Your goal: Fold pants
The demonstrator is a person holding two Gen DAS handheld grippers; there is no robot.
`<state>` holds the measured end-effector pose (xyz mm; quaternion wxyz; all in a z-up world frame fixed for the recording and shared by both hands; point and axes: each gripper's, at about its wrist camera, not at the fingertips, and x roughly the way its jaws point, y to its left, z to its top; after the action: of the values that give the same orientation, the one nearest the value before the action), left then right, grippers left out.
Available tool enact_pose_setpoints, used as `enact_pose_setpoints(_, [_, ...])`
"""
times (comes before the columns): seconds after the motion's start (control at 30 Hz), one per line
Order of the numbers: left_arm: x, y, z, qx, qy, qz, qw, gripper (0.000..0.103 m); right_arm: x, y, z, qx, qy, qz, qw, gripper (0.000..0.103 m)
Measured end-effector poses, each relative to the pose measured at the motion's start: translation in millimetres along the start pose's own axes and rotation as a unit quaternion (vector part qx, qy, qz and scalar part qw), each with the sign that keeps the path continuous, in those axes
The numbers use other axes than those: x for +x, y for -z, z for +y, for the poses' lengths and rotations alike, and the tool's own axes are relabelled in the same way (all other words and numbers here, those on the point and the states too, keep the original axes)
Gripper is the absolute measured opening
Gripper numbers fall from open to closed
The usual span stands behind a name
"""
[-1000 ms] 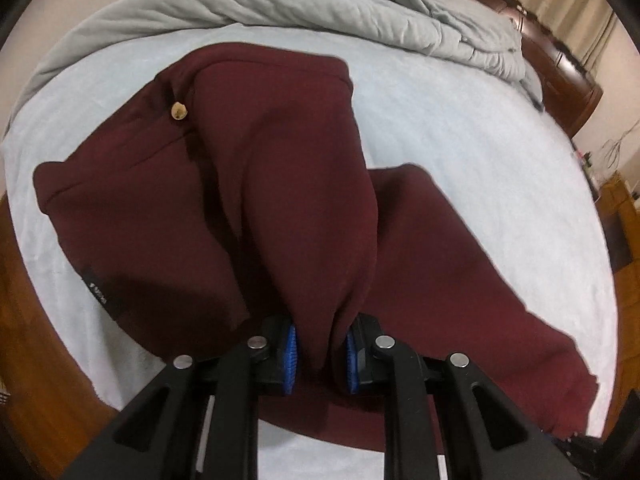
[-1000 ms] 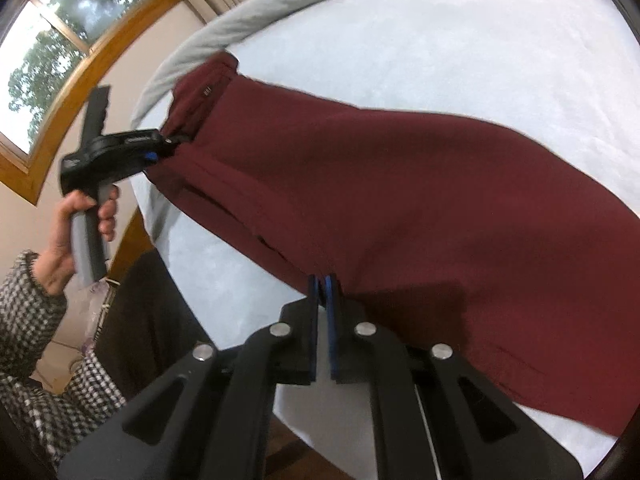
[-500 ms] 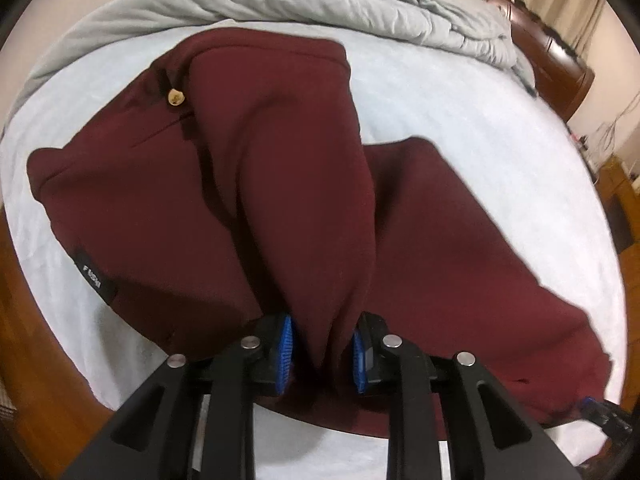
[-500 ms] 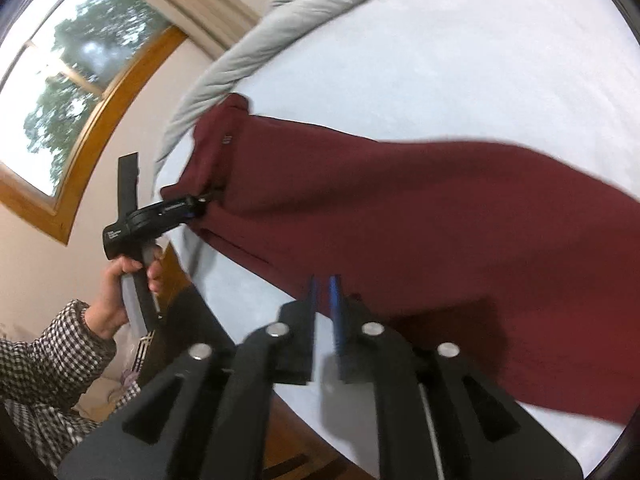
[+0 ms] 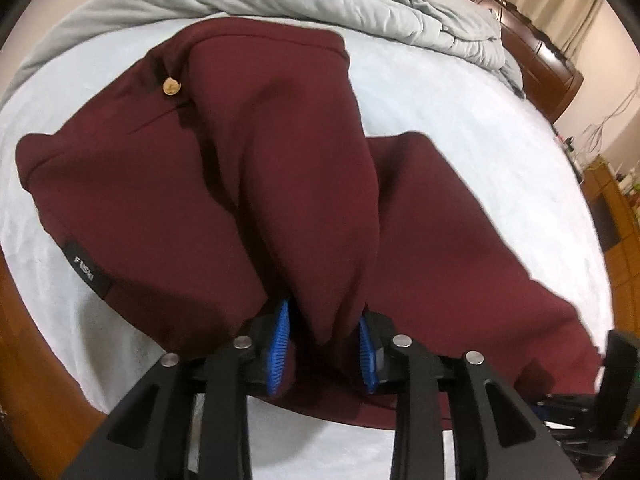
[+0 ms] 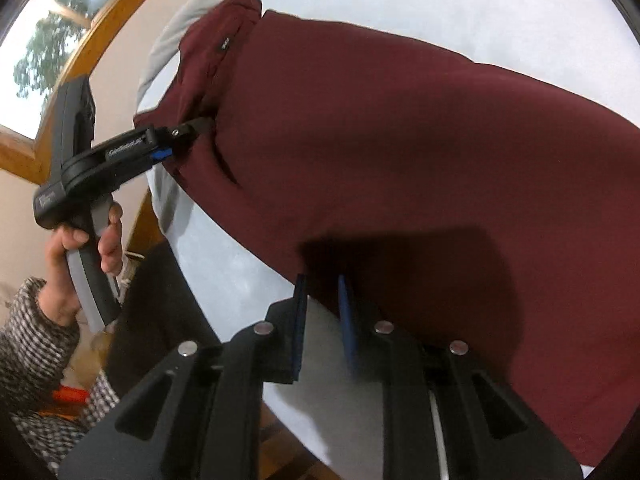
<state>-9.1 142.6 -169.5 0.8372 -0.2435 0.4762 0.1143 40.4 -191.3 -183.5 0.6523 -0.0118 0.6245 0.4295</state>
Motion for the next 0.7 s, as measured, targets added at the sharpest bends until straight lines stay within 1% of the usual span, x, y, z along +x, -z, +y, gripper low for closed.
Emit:
enact_pose_setpoints(0.07, [-10.2,-3.1,6.0,-0.003,0.003,-0.004,1.0,0.052,-7.6,-6.2,0.7,0.008,-0.015,-0.004,1.0,0.017])
enact_pose_setpoints(0.13, [-24.0,-7.8,12.4,0.008,0.005,-0.014,0.9999,0.058,-19.9,-14.3,10.9,-0.008,-0.019,-0.019,1.0,0.017])
enact_pose_setpoints(0.17, [-29.6,-10.6,15.5,0.018,0.003,-0.019,0.9997,0.063,-23.5,-20.6,16.4,-0.016,-0.021,-0.024,0.999,0.017])
enact_pose_setpoints(0.23, [-35.7,-17.1,22.4,0.029,0.006,-0.021,0.9993,0.065,-26.9,-38.9,33.2,-0.032,-0.036,-0.035,0.998,0.019])
enact_pose_setpoints(0.27, [-37.9,-19.1,25.2,0.029,0.011,-0.018,0.9994,0.065,-25.4,-51.4,43.4,-0.038,-0.051,-0.038,0.997,0.024])
enact_pose_setpoints(0.3, [-39.9,-22.1,29.0,0.026,0.019,-0.012,0.9994,0.064,-24.0,-61.4,48.7,-0.042,-0.058,-0.039,0.997,0.027])
enact_pose_setpoints(0.37, [-48.1,-28.3,34.2,0.02,0.024,-0.012,0.9994,0.064,-13.1,-87.0,64.8,-0.052,-0.065,-0.04,0.996,0.036])
enact_pose_setpoints(0.43, [-59.5,-34.5,48.3,0.009,0.035,-0.021,0.9991,0.064,1.0,-111.5,76.7,-0.049,-0.072,-0.036,0.996,0.037])
enact_pose_setpoints(0.5, [-61.1,-40.7,57.9,0.006,0.019,-0.033,0.9993,0.065,14.7,-135.7,84.2,-0.039,-0.088,-0.034,0.995,0.037])
enact_pose_setpoints(0.57, [-58.6,-48.9,77.2,-0.001,-0.013,-0.046,0.9989,0.065,28.2,-159.2,93.6,-0.032,-0.094,-0.035,0.994,0.037])
enact_pose_setpoints(0.63, [-51.4,-57.1,92.9,-0.014,-0.029,-0.05,0.9982,0.065,39.2,-179.6,98.3,-0.029,-0.096,-0.036,0.994,0.037])
enact_pose_setpoints(0.7, [-36.8,-64.7,111.1,-0.031,-0.047,-0.039,0.9976,0.065,54.4,-198.4,110.2,-0.029,-0.092,-0.036,0.995,0.039])
